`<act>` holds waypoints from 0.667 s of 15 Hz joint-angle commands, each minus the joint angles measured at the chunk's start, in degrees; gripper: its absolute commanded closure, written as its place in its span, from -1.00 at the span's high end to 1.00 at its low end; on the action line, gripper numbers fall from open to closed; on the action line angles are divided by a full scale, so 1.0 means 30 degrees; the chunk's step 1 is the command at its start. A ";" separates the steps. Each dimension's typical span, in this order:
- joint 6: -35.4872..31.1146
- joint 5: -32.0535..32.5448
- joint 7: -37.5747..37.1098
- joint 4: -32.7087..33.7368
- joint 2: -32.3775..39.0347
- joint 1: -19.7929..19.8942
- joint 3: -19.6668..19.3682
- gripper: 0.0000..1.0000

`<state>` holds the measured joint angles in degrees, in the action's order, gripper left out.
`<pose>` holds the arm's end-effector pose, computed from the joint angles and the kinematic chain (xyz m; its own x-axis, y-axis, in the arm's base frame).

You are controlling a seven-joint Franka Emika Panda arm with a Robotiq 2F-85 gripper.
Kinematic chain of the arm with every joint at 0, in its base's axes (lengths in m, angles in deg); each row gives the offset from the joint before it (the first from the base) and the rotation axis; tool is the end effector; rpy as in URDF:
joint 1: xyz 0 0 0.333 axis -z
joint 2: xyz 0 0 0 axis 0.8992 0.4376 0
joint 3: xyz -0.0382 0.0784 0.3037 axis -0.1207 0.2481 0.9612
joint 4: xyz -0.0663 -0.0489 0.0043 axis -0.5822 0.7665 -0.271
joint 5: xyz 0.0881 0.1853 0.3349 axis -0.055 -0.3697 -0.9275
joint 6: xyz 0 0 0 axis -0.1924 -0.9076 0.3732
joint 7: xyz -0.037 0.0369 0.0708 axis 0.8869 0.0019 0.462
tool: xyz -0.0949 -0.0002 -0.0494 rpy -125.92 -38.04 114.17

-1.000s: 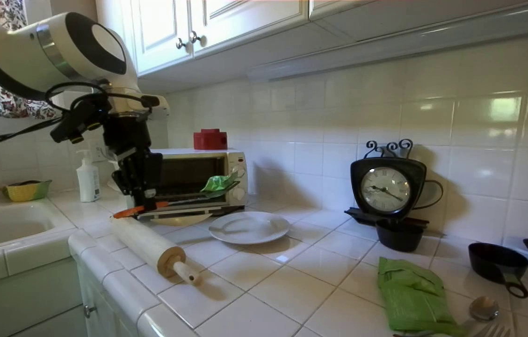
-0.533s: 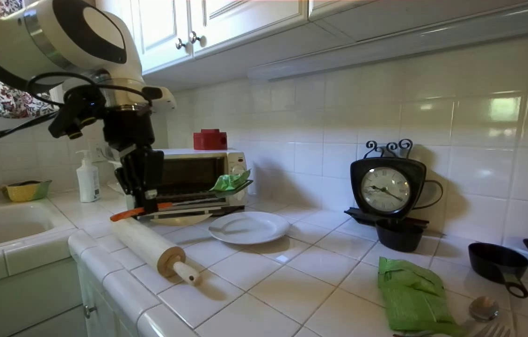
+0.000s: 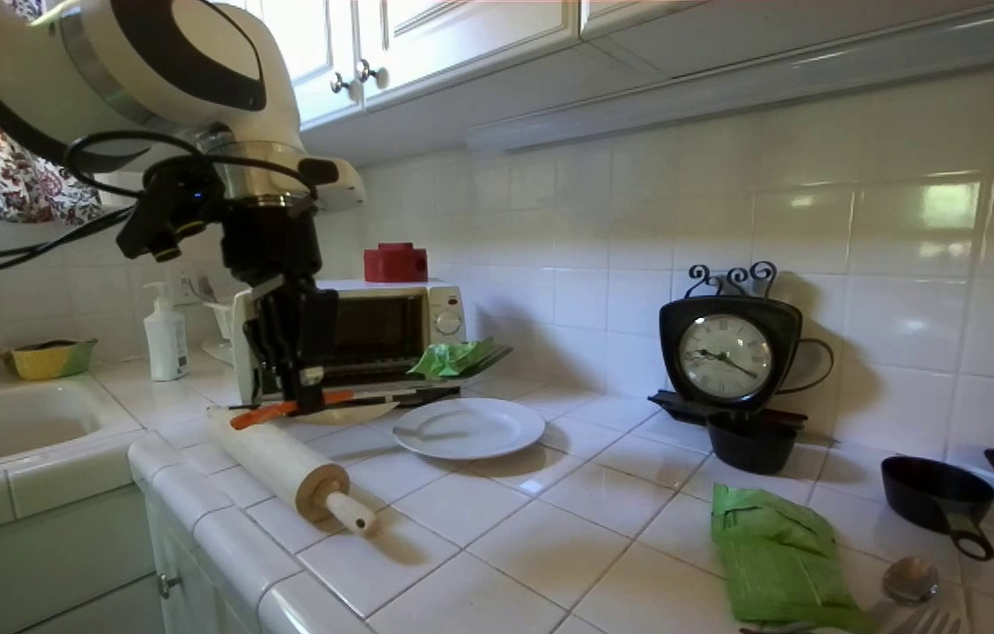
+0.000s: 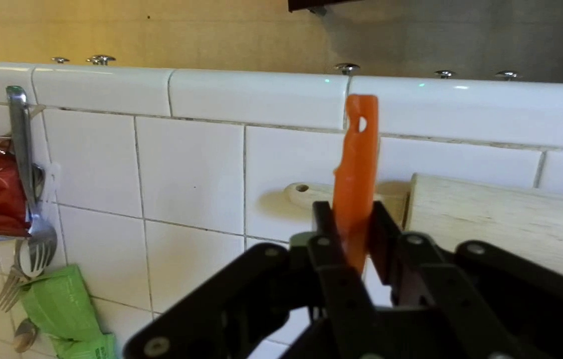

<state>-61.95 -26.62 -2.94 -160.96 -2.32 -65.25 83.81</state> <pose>0.4011 0.0260 0.3592 0.9934 -0.1132 -0.0201 -0.1007 -0.9409 0.3233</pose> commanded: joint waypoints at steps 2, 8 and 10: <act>-0.0571 -0.0569 0.1433 -0.0184 -0.0284 0.0692 -0.0543 -0.90; 0.0801 -0.0731 0.2824 0.1712 0.0774 0.1194 -0.1077 -0.90; 0.1579 -0.0600 0.2929 0.2662 0.1365 0.1224 -0.0960 -0.90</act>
<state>-60.99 -26.69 3.55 -157.95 -1.36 -61.98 80.59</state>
